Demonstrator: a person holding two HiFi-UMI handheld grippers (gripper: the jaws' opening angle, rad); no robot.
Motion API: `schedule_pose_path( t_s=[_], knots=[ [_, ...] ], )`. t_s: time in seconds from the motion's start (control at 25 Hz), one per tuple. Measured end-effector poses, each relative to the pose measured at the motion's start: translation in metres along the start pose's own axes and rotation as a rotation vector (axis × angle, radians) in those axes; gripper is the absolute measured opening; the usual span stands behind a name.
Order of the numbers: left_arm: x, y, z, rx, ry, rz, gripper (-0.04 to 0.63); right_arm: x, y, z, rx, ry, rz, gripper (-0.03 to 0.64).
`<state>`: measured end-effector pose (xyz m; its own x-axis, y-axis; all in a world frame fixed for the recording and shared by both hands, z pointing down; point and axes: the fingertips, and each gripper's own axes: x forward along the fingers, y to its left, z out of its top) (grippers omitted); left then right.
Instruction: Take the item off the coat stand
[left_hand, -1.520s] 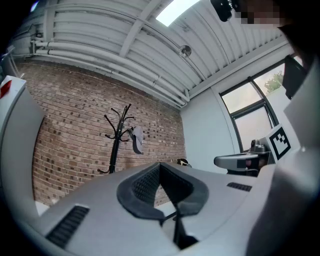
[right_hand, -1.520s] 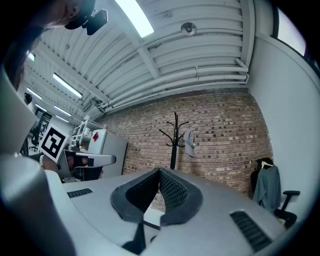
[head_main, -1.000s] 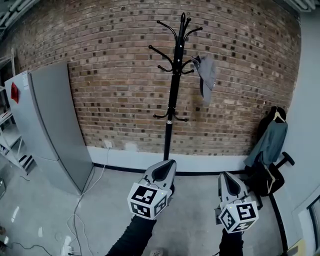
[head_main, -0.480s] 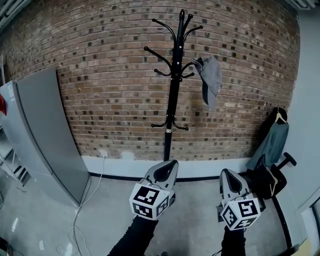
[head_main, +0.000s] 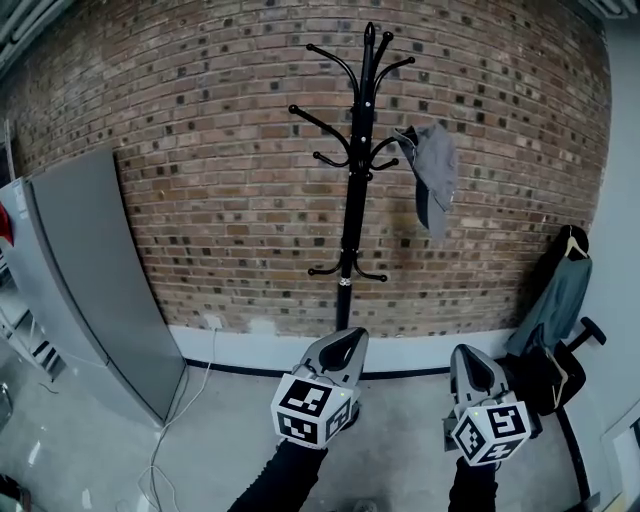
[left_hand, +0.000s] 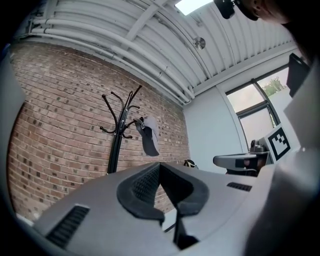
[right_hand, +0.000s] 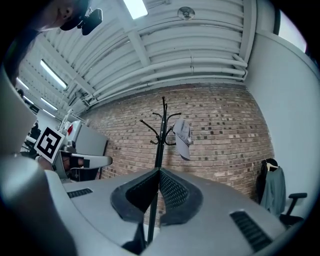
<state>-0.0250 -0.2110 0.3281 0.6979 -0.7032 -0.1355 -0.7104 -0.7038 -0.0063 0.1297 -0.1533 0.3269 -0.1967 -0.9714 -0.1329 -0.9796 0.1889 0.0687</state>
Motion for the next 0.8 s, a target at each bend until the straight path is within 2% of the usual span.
schedule_pose_path(
  t_s=[0.52, 0.8],
  knots=[
    [0.103, 0.029, -0.002, 0.009, -0.033, 0.085, 0.008, 0.098, -0.067, -0.001, -0.010, -0.056, 0.103, 0.009],
    [0.140, 0.043, -0.004, 0.020, -0.045, 0.137, 0.008, 0.133, -0.095, -0.002, -0.016, -0.075, 0.153, 0.009]
  ],
)
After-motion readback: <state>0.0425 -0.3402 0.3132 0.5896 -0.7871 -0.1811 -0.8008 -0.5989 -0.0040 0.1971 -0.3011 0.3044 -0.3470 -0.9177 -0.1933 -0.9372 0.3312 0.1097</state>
